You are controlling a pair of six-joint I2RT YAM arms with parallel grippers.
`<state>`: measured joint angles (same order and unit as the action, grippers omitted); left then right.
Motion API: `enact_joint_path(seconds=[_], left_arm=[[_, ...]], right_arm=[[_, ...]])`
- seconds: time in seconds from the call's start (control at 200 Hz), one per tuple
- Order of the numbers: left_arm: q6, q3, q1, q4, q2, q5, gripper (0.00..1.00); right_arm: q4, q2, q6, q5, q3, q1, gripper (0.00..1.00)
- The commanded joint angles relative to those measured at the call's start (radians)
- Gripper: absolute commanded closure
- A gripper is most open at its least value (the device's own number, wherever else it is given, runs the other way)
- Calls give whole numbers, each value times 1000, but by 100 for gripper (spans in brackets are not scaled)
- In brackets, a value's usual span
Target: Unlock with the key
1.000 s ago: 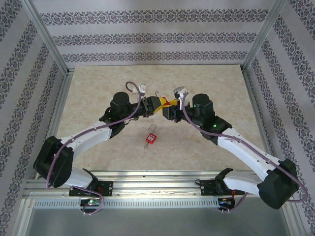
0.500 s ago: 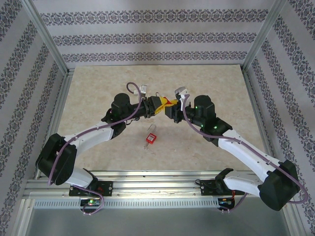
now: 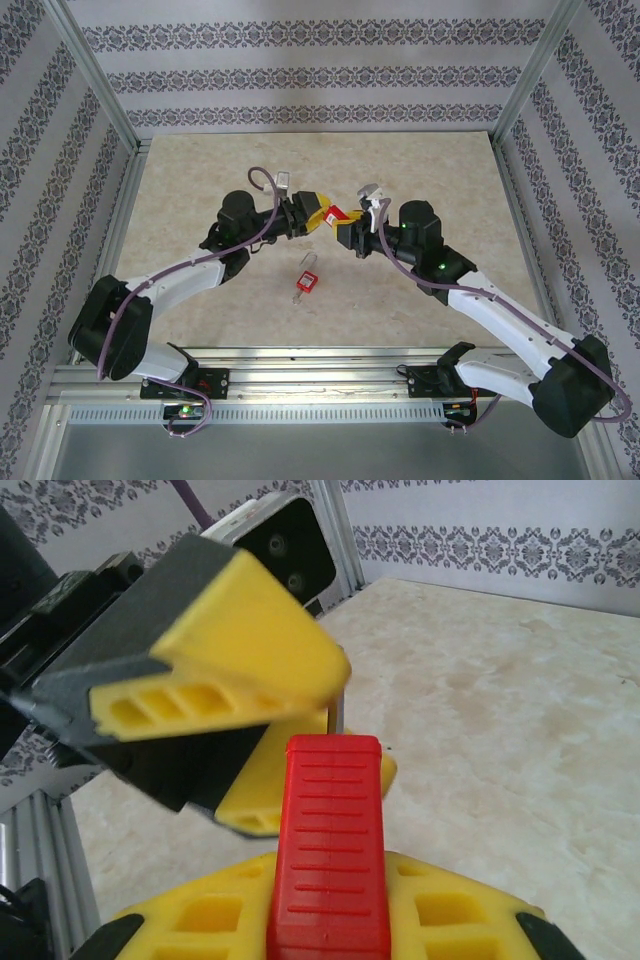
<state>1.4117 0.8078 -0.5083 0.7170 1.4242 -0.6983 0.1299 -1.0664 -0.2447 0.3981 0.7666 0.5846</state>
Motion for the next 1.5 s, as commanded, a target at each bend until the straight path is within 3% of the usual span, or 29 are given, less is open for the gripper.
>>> enact_joint_path(seconds=[0.0, 0.714, 0.924, 1.499], left_arm=[[-38, -30, 30, -10, -34, 17, 53], [13, -106, 44, 184, 5, -1, 84], [2, -114, 42, 198, 14, -12, 100], [-66, -97, 188, 232, 35, -72, 100]], right_arm=[[25, 25, -26, 43, -12, -11, 100], [48, 2, -90, 74, 0, -43, 100], [56, -6, -115, 85, 3, -48, 100], [43, 45, -155, 125, -36, -77, 100]])
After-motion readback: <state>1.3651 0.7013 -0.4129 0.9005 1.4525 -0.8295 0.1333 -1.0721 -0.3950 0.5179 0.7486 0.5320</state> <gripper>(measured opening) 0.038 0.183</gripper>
